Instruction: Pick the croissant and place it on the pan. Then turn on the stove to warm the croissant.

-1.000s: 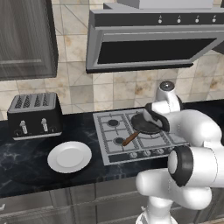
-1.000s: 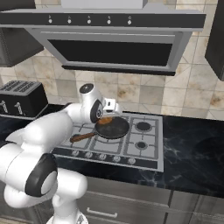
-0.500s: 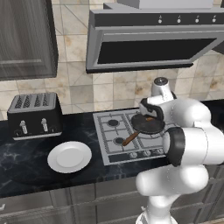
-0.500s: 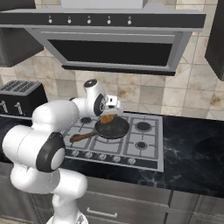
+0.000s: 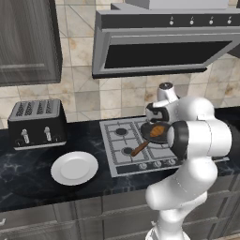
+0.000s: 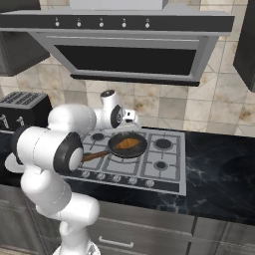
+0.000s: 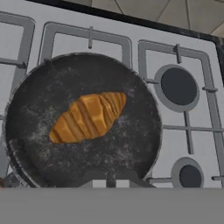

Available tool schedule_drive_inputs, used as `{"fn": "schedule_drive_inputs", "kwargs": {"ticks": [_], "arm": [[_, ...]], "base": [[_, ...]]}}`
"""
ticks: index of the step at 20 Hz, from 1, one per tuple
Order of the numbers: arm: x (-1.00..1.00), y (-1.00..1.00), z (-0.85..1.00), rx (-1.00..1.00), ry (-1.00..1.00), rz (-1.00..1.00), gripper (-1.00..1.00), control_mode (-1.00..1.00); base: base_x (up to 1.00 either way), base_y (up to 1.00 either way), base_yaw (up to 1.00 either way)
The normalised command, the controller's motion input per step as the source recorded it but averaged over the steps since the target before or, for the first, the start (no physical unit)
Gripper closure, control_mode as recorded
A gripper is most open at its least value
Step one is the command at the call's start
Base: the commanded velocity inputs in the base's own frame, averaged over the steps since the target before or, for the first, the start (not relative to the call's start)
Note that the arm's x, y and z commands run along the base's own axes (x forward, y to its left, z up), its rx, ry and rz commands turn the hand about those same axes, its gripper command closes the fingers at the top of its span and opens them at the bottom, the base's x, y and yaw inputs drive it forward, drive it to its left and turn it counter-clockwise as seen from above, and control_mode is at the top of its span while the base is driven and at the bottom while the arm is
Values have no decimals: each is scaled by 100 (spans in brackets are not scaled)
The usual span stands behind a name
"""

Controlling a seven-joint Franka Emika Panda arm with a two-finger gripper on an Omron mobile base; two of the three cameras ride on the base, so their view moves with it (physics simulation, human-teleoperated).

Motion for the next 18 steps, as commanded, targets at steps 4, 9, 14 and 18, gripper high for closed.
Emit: {"fn": "schedule_drive_inputs", "kwargs": {"ticks": [4, 9, 14, 18], "arm": [[12, 0, -23, 0, 4, 0, 100, -100], [0, 0, 0, 0, 0, 0, 100, -100], [-45, 0, 24, 0, -12, 0, 100, -100], [-100, 0, 35, 0, -21, 0, 100, -100]], "base": [[0, 0, 0], [0, 0, 0], [0, 0, 0], [0, 0, 0]]}}
